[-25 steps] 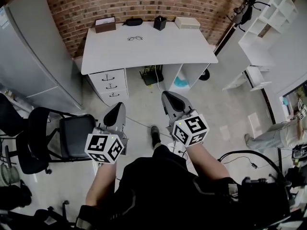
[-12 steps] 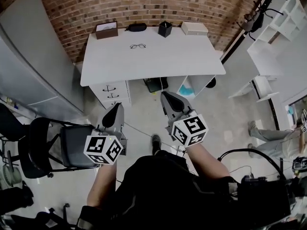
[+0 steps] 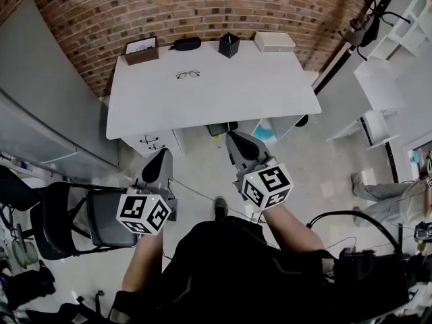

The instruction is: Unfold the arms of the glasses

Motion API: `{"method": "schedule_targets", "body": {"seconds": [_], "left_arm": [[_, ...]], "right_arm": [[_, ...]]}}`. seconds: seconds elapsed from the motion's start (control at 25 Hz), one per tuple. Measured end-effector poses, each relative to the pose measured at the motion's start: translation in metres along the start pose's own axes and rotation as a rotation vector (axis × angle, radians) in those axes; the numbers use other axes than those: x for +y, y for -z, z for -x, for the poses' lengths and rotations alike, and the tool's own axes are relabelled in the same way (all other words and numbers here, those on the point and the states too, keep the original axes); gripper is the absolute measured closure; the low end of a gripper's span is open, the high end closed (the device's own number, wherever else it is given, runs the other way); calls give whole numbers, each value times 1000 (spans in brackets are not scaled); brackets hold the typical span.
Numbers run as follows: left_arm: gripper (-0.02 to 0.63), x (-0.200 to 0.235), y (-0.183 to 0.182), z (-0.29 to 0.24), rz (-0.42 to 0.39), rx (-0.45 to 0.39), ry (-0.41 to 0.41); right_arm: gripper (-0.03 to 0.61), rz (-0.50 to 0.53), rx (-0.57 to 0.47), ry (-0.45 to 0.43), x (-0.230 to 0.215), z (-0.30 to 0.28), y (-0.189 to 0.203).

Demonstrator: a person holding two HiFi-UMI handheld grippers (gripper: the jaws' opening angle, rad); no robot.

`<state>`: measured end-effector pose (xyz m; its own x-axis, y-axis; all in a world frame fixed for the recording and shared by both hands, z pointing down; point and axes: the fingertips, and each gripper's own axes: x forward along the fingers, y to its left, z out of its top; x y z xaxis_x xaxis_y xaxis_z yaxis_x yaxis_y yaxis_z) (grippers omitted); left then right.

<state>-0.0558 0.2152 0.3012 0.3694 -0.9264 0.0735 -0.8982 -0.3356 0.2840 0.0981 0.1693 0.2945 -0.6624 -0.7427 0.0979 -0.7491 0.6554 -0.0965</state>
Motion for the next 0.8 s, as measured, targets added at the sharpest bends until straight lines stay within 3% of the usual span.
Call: {"method": "schedule_targets", "body": {"seconds": [0.52,0.8], "left_arm": [[603,-14,0,-100,-37,50,-28],[603,-10,3,-127,-36,72,-50]], "right_arm": [[569,-17,5,-56,-92,-36,-2],[569,-35,7,-76,-116,-54,1]]}}
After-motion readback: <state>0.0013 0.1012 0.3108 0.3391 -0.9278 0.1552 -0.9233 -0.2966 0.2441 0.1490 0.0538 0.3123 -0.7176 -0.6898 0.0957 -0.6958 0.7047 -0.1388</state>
